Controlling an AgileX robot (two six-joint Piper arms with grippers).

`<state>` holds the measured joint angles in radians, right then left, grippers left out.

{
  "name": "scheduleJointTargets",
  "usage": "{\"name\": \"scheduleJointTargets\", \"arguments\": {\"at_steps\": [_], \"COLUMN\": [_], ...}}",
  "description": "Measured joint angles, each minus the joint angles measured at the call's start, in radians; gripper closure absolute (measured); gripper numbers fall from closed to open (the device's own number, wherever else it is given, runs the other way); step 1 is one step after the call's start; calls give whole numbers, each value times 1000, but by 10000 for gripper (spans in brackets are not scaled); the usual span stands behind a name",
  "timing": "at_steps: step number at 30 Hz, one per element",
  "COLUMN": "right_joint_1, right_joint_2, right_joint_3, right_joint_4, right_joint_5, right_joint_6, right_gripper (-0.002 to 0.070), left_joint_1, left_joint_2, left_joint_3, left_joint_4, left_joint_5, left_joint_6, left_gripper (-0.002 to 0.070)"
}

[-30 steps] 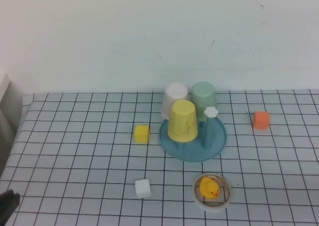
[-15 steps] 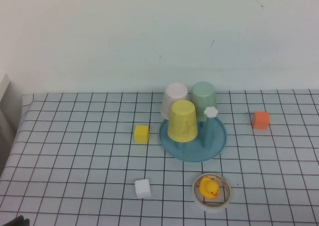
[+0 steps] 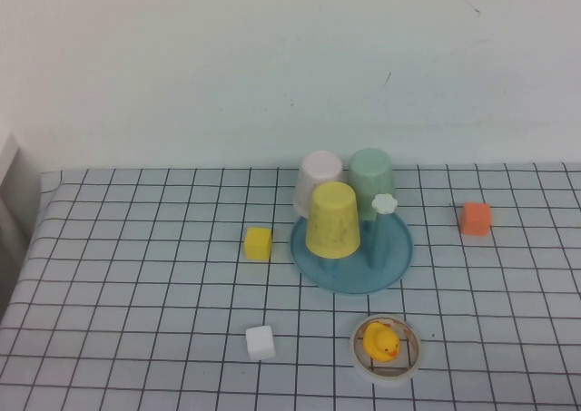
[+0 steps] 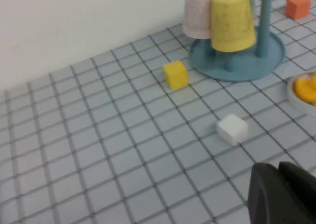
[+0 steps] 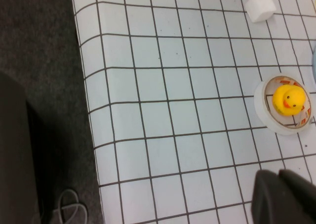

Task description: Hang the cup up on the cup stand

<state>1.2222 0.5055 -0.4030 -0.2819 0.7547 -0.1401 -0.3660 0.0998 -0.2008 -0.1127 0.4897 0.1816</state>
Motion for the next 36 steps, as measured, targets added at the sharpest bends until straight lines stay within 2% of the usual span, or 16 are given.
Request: {"name": "scheduleJointTargets", "arguments": {"at_steps": [5, 10, 12, 15, 21, 36], "right_joint_1": [0, 0, 0, 0, 0, 0], "right_joint_2": [-2, -2, -2, -2, -2, -2], "right_joint_3": [0, 0, 0, 0, 0, 0], "right_joint_4": [0, 0, -2, -2, -5, -6], "right_joint_5": [0, 0, 0, 0, 0, 0], "right_joint_6": [0, 0, 0, 0, 0, 0], "right_gripper": [678, 678, 678, 678, 678, 678], "left_joint_1": [99, 198, 221, 232, 252, 252], "left_joint_2": [-101, -113, -113, -113, -113, -113], "left_joint_3": [27, 184, 218, 220, 218, 218], "left_joint_4": [99, 193, 199, 189, 134, 125], "left_joint_5": [-64, -353, -414, -378, -185, -171], "left_joint_6": [-39, -144, -169, -197, -214, -256], "left_gripper": [675, 675, 675, 675, 675, 675]}}
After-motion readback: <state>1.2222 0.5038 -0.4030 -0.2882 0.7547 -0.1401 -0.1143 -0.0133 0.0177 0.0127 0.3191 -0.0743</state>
